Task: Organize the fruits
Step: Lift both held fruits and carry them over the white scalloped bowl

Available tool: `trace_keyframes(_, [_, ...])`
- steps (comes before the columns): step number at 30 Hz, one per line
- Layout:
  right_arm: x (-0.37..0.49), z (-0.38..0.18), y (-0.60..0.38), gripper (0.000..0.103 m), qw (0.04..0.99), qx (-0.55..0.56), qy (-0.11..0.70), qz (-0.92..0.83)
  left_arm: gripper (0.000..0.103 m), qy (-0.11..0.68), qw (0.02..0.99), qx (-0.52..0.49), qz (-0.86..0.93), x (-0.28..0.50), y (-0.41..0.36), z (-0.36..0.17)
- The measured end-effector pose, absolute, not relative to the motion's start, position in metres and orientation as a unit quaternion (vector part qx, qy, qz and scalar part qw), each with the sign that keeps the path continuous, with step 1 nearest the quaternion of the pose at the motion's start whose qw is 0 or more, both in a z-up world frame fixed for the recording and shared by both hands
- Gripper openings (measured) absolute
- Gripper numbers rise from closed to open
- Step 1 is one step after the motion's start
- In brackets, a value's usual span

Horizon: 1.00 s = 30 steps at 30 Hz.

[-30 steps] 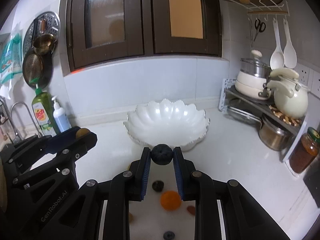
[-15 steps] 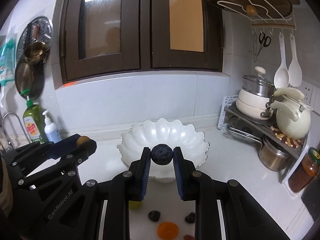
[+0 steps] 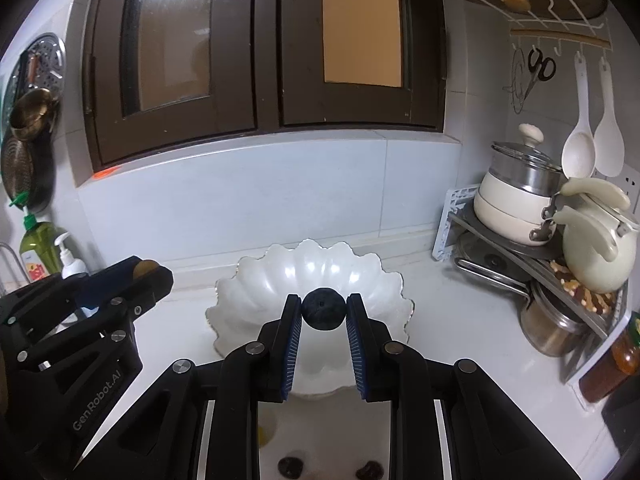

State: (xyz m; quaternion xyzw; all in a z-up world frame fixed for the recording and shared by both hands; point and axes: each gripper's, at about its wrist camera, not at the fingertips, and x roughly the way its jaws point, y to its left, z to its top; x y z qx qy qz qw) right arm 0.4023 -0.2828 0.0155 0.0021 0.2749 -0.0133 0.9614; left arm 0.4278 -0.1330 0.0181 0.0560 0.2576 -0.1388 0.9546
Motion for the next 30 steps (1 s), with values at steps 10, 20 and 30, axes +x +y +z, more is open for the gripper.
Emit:
trace_keyframes(10, [0.450,0.015,-0.297,0.024,0.951,-0.014,0.309,-0.023,0.024,0.294,0.941,0.085,-0.141,0.481,-0.159,0.017])
trace_keyframes(20, [0.506,-0.013,-0.308,0.024,0.926,-0.024,0.375,-0.024,0.024,0.344,0.923,0.101,-0.136,0.528,-0.178,-0.003])
trace_keyframes(30, [0.548,-0.037,-0.313,0.024,0.906,-0.046,0.419,-0.035,0.024,0.408,0.897,0.106,-0.130,0.577,-0.184,-0.035])
